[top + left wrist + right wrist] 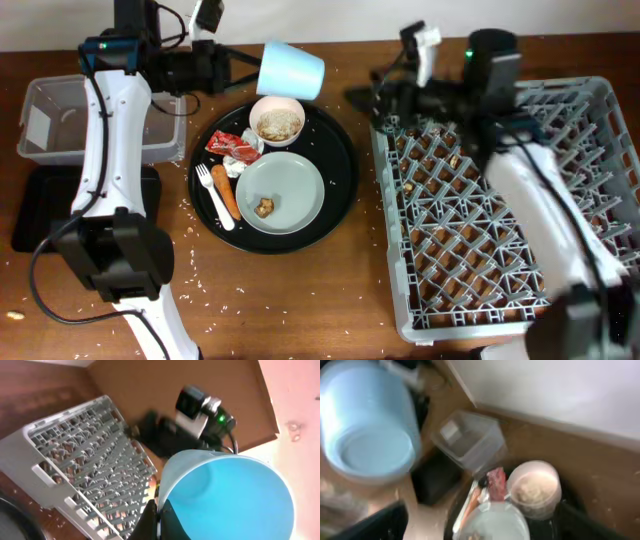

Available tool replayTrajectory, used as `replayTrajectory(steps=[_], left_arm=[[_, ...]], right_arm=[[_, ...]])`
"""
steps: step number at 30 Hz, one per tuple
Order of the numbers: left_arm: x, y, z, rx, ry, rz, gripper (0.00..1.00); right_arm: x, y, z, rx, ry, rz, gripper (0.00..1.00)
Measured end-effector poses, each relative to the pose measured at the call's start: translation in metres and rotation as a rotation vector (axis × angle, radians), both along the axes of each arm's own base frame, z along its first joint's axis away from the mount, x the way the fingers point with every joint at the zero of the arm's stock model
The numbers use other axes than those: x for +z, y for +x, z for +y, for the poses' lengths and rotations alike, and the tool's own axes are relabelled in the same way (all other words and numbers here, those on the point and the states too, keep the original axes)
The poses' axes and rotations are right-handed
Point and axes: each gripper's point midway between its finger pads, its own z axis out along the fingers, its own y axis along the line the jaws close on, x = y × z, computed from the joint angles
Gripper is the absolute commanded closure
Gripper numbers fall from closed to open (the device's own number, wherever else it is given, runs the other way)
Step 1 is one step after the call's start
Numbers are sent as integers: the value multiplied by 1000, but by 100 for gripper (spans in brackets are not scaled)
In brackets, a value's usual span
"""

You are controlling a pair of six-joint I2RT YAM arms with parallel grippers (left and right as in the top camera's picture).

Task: Sort waste into correct bins and load items into the dishwasher rack
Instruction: 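Grasp the light-blue cup with the right gripper and lift it, then place the light-blue cup upside down in the rack, right gripper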

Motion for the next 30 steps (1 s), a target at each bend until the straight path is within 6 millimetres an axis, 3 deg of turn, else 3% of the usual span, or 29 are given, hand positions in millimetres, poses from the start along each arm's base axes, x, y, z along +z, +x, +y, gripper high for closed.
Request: replayTrajectory(steps=[1, 2, 4, 6, 9, 10, 13, 16, 17, 18, 19, 20, 22, 23, 24, 25, 26, 27, 29, 30], left_arm=[[1, -3, -7, -19, -6, -8, 99], [-2, -4, -13, -25, 12, -13, 100], [-8, -2, -14, -15, 48, -11, 99], [-13, 1, -13, 0, 77, -10, 100], [-16, 1, -14, 3, 94, -10, 100], [-14, -2, -20, -14, 83, -11, 99], [-6, -6, -21, -36, 35, -12, 99], [-4, -7, -23, -45, 25, -12, 99], [-6, -7, -24, -43, 34, -12, 68], [-9, -6, -26, -40, 51, -12, 50], [-18, -4, -29, -26, 105, -13, 45], [-31, 0, -31, -2, 186, -15, 43], [-57, 14, -21, 73, 352, -33, 41], [-67, 20, -15, 106, 418, -36, 41], [-84, 30, 0, 166, 534, -37, 41], [-94, 36, 12, 210, 614, -38, 41], [-108, 44, 31, 268, 730, -28, 41], [-115, 48, 42, 301, 792, -31, 40], [-127, 54, 63, 362, 925, -27, 40], [-131, 55, 71, 383, 973, -24, 40]], right_arm=[[3, -1, 25, 82, 56, -19, 9], [15, -4, 31, 117, 91, -53, 9], [20, -13, 35, 173, 118, -45, 9], [34, -21, 23, 243, 154, -75, 8], [36, -38, 48, 315, 161, -74, 8], [31, -38, 55, 303, 155, -47, 11], [30, -40, 61, 304, 152, -44, 32], [32, -39, 62, 296, 152, -64, 39], [33, -38, 62, 295, 153, -71, 43], [33, -38, 60, 295, 153, -69, 44], [32, -29, 47, 259, 153, -51, 43], [25, -13, 20, 187, 149, -7, 44], [18, 4, -13, 99, 148, 37, 44], [11, 7, -19, 71, 143, 83, 43], [-34, 13, -45, -108, 52, 317, 43], [-58, 6, -59, -199, -28, 413, 43], [-81, -6, -91, -381, -218, 490, 43], [-78, -23, -117, -500, -355, 543, 43], [-40, -53, -168, -726, -575, 525, 43], [-57, -71, -184, -767, -684, 614, 43]])
